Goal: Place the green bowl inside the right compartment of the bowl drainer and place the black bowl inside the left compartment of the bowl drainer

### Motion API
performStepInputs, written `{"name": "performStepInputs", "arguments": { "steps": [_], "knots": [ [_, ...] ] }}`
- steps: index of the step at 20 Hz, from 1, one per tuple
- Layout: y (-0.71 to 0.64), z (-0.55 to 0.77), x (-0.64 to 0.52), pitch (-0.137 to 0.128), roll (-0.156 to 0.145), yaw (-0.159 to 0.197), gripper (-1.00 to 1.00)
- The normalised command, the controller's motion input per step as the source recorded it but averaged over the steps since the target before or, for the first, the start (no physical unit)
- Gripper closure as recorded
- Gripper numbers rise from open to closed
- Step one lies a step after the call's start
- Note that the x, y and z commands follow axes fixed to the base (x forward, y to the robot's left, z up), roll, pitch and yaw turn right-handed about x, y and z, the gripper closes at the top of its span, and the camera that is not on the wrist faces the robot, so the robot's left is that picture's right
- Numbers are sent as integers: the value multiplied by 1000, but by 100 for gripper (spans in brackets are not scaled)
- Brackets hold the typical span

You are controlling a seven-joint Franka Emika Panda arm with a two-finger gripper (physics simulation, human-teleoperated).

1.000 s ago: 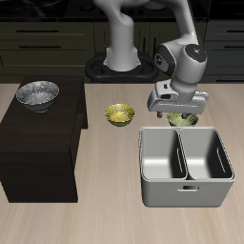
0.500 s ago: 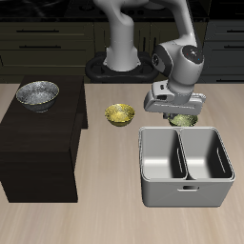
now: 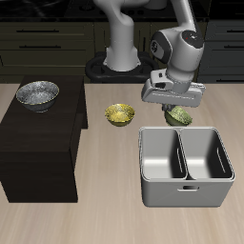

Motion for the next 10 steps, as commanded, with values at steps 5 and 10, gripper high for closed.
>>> {"name": "performStepInputs", "arguments": {
  "steps": [5, 10],
  "knots": [
    [-161, 657, 158, -57, -11, 10, 100],
    [-247, 615, 172, -59, -18, -1, 100]
  ]
}}
